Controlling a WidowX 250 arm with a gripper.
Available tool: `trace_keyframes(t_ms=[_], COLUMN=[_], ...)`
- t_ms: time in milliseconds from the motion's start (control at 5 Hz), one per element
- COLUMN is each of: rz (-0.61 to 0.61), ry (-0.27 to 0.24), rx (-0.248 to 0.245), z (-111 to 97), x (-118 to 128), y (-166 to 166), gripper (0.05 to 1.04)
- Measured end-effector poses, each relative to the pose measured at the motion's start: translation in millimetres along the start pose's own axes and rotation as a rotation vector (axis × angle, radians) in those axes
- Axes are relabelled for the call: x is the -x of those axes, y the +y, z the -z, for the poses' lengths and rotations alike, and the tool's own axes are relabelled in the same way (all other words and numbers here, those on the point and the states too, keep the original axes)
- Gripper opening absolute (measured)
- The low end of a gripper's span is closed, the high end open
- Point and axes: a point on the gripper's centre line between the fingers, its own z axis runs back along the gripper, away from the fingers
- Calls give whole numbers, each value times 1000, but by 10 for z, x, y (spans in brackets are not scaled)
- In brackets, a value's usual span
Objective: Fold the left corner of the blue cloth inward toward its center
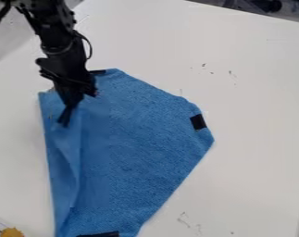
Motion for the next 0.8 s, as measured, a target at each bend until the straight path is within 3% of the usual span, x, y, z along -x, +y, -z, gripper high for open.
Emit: trace_keyframes(t_ms=[400, 600, 800], rz=[-8, -11, -24], ry=[-27, -43, -68], rx=[50, 73, 101], z=[165, 222, 214], x=[-99, -136, -177], y=[-99, -125, -162], gripper=[76, 226, 482])
